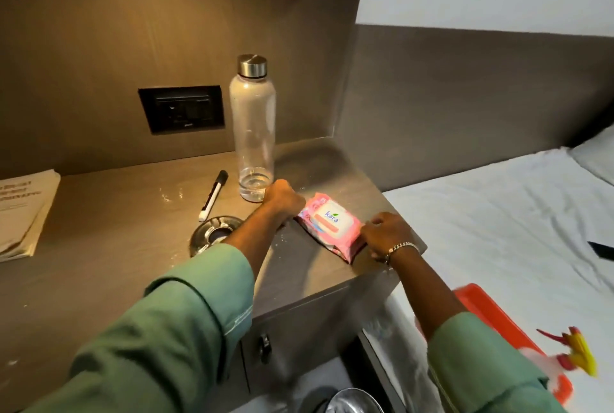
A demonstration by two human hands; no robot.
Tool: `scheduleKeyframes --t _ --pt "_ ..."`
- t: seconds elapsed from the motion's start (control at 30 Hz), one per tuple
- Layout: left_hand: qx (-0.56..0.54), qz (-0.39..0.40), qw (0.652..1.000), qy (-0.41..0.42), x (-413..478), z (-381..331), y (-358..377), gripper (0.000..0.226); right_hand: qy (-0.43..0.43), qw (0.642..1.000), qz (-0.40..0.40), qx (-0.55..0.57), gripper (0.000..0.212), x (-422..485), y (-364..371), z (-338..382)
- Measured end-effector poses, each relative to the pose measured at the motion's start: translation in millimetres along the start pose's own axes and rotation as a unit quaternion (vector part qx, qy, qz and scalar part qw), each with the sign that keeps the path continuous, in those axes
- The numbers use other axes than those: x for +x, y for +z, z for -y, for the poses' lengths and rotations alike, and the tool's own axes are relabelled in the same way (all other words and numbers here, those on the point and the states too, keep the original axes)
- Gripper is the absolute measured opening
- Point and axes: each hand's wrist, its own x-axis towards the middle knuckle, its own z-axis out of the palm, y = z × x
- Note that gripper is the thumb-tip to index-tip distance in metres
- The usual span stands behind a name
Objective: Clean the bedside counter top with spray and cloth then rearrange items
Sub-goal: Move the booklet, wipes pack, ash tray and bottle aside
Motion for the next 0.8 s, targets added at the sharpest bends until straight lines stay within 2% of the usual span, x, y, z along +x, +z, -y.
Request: scheduleKeyframes --t 0.07,0.17,0.27,0.33,0.47,0.53,0.6,0.73,0.8 --pt "0.012 0.015 0.999 -0.036 5.9 -2.8 5.6 0.018 0.008 0.998 0.047 0.052 0.013 9.1 0.3 2.9" --pt "-0.008 0.046 0.996 -0.072 8.1 -3.0 2.9 0.012 0.031 0.986 0.098 0.131 0.013 13.7 1.0 4.6" --pt "-0.069 0.050 0.992 -0.096 3.6 2.9 -14.2 0.006 0.009 0.979 0.112 0.170 0.012 11.2 0.8 13.2" --pt "-0.112 0.025 0.989 -0.091 -3.3 11.3 -35.5 0.005 -0.018 0.968 0.108 0.225 0.006 7.3 1.7 28.8" --pt "-0.224 -0.086 0.968 -0.076 -28.8 47.0 -100.1 0.013 -0.025 0.898 0.159 0.410 0.031 -14.4 28.6 84.5" --pt "-0.260 -0.143 0.951 -0.085 -40.2 71.0 -134.6 0.015 -0.037 0.878 0.228 0.419 0.033 -29.9 55.4 117.5" --pt "-0.278 -0.195 0.934 -0.108 -50.2 100.1 -169.0 0.009 -0.061 0.876 0.290 0.380 0.029 -45.6 89.6 152.8" --pt "-0.281 -0.325 0.887 -0.167 -60.4 171.3 -239.1 0.011 -0.097 0.886 0.322 0.320 0.013 -78.7 167.1 226.9" --pt "-0.271 -0.385 0.862 -0.189 -62.1 204.5 -272.1 0.015 -0.107 0.893 0.327 0.291 0.021 -95.3 205.6 265.2"
